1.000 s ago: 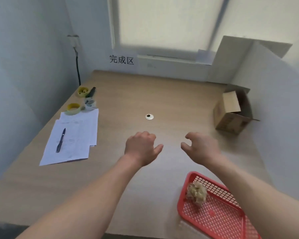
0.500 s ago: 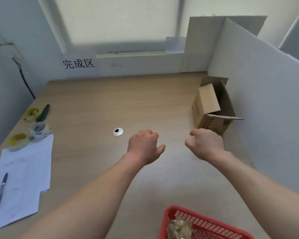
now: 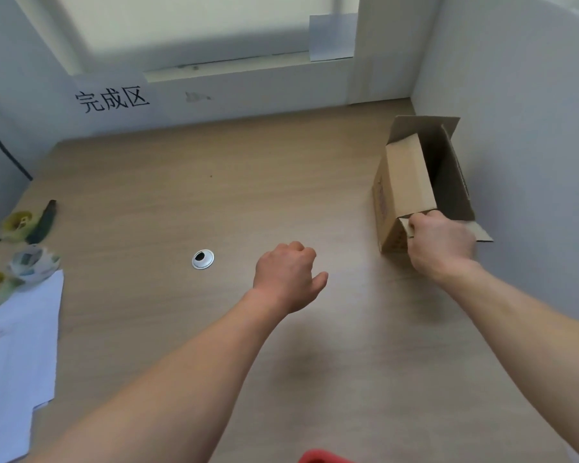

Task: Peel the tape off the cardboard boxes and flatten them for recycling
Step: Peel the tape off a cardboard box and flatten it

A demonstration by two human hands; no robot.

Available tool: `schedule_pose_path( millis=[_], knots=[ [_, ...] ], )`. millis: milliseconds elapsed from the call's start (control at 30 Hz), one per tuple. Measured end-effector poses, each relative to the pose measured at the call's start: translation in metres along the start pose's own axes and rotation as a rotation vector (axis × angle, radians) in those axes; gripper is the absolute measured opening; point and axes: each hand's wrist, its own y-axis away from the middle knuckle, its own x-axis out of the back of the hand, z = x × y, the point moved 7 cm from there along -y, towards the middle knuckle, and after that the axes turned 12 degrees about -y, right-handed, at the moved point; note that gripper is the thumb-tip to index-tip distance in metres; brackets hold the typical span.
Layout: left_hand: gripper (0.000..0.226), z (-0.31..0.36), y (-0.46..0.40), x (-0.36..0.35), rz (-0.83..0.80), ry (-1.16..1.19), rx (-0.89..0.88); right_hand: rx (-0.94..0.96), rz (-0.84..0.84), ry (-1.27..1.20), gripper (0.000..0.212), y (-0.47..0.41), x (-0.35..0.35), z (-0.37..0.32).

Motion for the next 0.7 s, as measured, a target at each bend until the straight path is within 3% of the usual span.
schedule_pose_path(
  millis=[200, 400, 600, 700],
  knots=[
    [0.05, -0.04, 0.016, -0.017, 0.031, 0.105, 0.106, 0.21, 0.148, -0.175, 0.026, 0.014, 0.008, -0.04],
    [0.067, -0.107, 0.078, -0.022, 0.104, 0.208, 0.261, 0.415, 0.125, -0.574, 0.009, 0.082, 0.012, -0.101],
    [0.085, -0.203, 0.194, -0.043, 0.148, 0.267, 0.44, 0.206, -0.1, -1.307, 0.014, 0.157, 0.005, -0.162],
    [0.09, -0.24, 0.245, -0.054, 0.171, 0.354, 0.475, 0.051, -0.238, -1.536, 0.018, 0.181, -0.015, -0.19]
  ],
)
